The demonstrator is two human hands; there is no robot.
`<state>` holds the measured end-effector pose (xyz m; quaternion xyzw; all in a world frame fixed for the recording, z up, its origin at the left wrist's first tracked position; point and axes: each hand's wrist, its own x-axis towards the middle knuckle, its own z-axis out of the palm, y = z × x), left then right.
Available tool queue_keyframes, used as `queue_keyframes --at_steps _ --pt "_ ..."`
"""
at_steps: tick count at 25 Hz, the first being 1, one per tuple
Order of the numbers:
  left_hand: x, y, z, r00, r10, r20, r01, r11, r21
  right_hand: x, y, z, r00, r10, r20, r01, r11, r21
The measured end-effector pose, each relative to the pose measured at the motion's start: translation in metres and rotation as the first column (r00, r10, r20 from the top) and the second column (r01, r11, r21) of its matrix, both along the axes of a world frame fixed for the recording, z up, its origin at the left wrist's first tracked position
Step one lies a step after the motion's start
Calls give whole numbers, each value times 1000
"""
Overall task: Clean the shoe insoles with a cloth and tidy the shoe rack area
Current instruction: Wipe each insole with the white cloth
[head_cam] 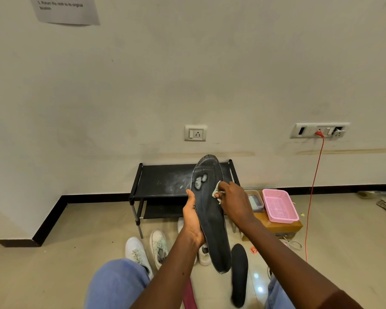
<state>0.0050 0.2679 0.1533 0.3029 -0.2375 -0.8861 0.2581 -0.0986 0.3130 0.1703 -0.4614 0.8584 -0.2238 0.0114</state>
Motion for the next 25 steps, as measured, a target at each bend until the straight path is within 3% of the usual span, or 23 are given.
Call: queue_keyframes --at_steps 8,12,20,23,25 --pt "-4 -7 4 996 59 -70 -57 998 42 23 21 -10 990 74 119 -78 997 29" --pt "-5 -9 5 997 48 -64 -46 998 34 22 19 -14 981 -31 189 24 999 37" --pt "-1 -8 3 999 36 -30 -35 999 24 1 1 -16 975 -105 198 129 985 -116" --pt "0 -10 2 999 40 -35 -39 999 22 -5 -4 -15 940 -103 324 165 971 -171" --pt "1 -12 2 997 21 -68 -17 998 61 -9 -3 -15 826 -72 559 240 942 -233"
